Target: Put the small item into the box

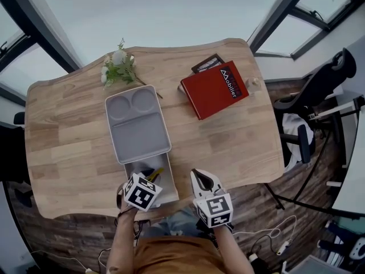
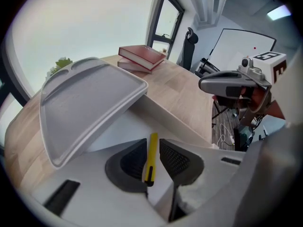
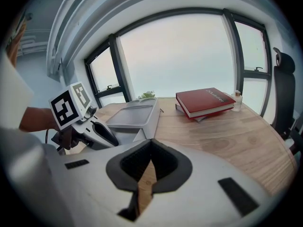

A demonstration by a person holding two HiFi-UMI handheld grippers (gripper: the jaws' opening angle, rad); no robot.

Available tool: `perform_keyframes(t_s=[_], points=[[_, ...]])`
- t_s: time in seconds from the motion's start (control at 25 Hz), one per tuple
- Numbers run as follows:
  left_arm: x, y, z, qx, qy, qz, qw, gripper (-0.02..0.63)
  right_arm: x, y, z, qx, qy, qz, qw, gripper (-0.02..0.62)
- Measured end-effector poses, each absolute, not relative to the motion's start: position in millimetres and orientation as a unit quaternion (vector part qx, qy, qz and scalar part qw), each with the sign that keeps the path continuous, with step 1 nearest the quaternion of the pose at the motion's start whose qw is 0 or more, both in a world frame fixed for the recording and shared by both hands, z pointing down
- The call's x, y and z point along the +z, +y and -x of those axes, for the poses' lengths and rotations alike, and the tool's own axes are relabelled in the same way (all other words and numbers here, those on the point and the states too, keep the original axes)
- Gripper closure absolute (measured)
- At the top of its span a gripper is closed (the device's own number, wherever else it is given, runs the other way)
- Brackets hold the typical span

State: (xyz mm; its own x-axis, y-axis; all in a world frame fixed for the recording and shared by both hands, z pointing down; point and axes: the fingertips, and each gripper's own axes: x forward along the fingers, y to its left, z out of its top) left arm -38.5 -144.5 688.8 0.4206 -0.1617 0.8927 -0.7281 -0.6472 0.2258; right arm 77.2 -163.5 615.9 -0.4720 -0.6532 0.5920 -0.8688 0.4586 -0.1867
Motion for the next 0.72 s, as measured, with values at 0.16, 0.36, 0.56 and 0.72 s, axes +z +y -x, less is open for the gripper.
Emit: perform_keyframes(t_s=[0.16, 0.36, 0.56, 0.72], points=[[679, -149, 41, 0.423, -0.308, -0.792, 0.315, 0.532, 610, -162, -76, 0.233, -0.828, -0.461, 0.22, 0.591], [660, -155, 46, 0.367, -0.341, -0.803, 0.322, 0.54, 600, -161, -75, 0.22, -0.832, -0.462, 0.214, 0.591], [643, -159, 55, 0.33, -0.374, -0.811, 0.305, 0.6, 586, -161, -76, 0.205, -0.836, -0.467, 0.205, 0.592], [621, -156, 54, 0.271, -0.378, -0.827, 0.316, 0.601, 573, -157, -72, 0.193, -0.84, -0.467, 0.198, 0.591]])
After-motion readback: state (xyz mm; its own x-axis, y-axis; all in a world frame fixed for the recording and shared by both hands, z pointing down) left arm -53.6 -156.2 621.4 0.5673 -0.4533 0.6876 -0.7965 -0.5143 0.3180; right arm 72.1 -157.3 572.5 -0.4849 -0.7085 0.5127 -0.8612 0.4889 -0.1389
